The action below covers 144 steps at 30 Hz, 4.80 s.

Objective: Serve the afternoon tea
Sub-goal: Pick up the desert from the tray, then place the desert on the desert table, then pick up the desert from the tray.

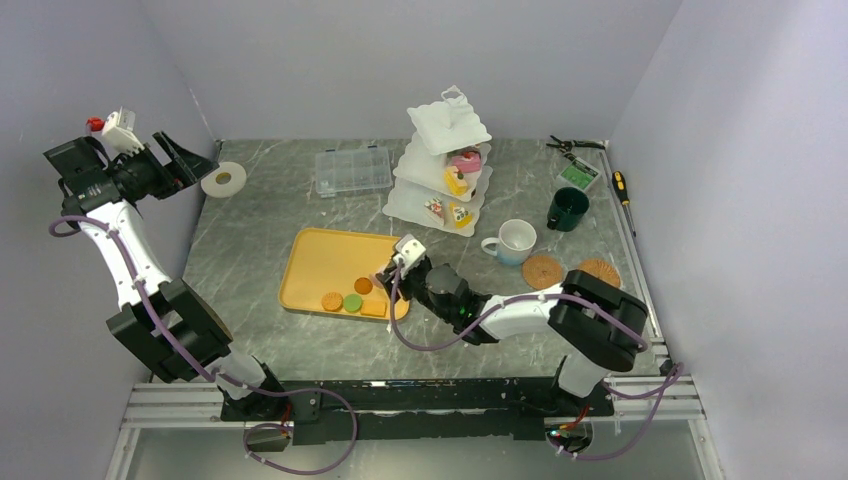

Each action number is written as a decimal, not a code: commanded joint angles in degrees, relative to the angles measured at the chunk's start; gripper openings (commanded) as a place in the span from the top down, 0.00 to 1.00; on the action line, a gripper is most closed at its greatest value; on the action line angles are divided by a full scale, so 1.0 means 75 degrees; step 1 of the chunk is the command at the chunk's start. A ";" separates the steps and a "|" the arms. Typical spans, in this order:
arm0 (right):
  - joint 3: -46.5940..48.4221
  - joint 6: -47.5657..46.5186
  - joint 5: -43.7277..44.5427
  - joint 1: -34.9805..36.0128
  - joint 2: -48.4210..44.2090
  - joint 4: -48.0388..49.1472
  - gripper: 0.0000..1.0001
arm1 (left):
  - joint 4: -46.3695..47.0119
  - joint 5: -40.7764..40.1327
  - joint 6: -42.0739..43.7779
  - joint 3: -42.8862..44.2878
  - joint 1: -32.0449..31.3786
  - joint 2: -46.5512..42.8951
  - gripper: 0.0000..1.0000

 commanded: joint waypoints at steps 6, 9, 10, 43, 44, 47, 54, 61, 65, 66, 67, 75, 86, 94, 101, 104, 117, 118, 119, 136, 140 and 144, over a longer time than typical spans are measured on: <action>0.0251 -0.0134 0.0086 0.0004 0.0584 0.0559 0.36 | 0.0115 0.0214 -0.0042 0.0312 0.0053 -0.0039 0.07; 0.0267 -0.0105 0.0066 -0.0014 0.0611 0.0649 0.39 | 0.0106 0.0197 -0.0013 0.0301 0.0050 -0.0052 0.07; 0.0270 -0.0112 0.0065 -0.0013 0.0601 0.0671 0.41 | 0.0105 0.0193 -0.0002 0.0294 0.0056 -0.0058 0.07; 0.2190 -0.1342 -0.0255 -0.2165 0.1574 0.1458 0.58 | 0.0184 0.0195 -0.0036 0.0256 0.0100 0.0060 0.07; 0.2226 -0.1359 -0.0204 -0.2175 0.1669 0.1553 0.58 | 0.0189 0.0190 -0.0027 0.0256 0.0100 0.0057 0.07; 0.2388 -0.1414 -0.0080 -0.2171 0.1995 0.1873 0.58 | 0.0155 0.0181 0.0024 0.0263 0.0094 0.0056 0.07; 0.2805 -0.1501 0.0233 -0.2167 0.2733 0.2289 0.58 | 0.0076 0.0191 0.0140 0.0266 0.0130 0.0074 0.07; 0.3218 -0.1555 0.0554 -0.2153 0.3330 0.2483 0.52 | 0.0069 0.0218 0.0148 0.0230 0.0141 0.0092 0.07; 0.3273 -0.1458 0.0601 -0.2153 0.3436 0.2400 0.43 | 0.0053 0.0146 0.0175 0.0224 0.0152 0.0056 0.07; 0.3259 -0.1397 0.0543 -0.2153 0.3406 0.2346 0.42 | 0.0045 0.0155 0.0175 0.0224 0.0161 0.0057 0.07; 0.3231 -0.1338 0.0498 -0.2153 0.3361 0.2308 0.41 | 0.0023 0.0182 0.0166 0.0229 0.0175 0.0056 0.07; 0.2851 -0.1290 0.0346 -0.2034 0.2719 0.2116 0.38 | -0.0011 0.0260 0.0140 0.0242 0.0198 -0.0070 0.07; 0.1284 -0.0985 -0.0012 -0.0923 0.0105 0.0753 0.37 | -0.0153 0.0362 0.0093 0.0360 0.0280 -0.0118 0.07; 0.0706 0.0080 -0.0893 0.0038 -0.0946 -0.0704 0.38 | -0.0331 0.0384 0.0218 0.0196 0.0331 -0.0281 0.07; 0.0775 0.0290 -0.1037 0.0232 -0.0413 -0.0805 0.37 | -0.0448 0.0389 0.0352 0.0188 0.0334 -0.0499 0.07; 0.0899 0.0296 -0.1124 0.0272 -0.0076 -0.0875 0.37 | -0.0517 0.0410 0.0397 0.0207 0.0340 -0.0529 0.07; 0.1398 0.0181 -0.1034 0.0266 0.0905 -0.0722 0.37 | -0.0476 0.0417 0.0420 0.0187 0.0380 -0.0488 0.07; 0.1449 0.0179 -0.1059 0.0266 0.0987 -0.0725 0.37 | -0.0476 0.0426 0.0415 0.0186 0.0392 -0.0478 0.07; 0.1499 0.0164 -0.1087 0.0262 0.1049 -0.0734 0.37 | -0.0457 0.0433 0.0410 0.0193 0.0403 -0.0474 0.07; 0.1420 0.0191 -0.1031 -0.0077 0.1210 -0.0720 0.40 | -0.0395 0.0559 0.0319 0.0266 0.0527 -0.0398 0.07; 0.1211 0.0292 -0.1264 -0.0068 0.1097 -0.0890 0.39 | -0.0388 0.0569 0.0304 0.0265 0.0539 -0.0405 0.07; 0.1056 0.0472 -0.1260 -0.0004 0.1038 -0.0907 0.39 | -0.0395 0.0587 0.0304 0.0274 0.0555 -0.0433 0.07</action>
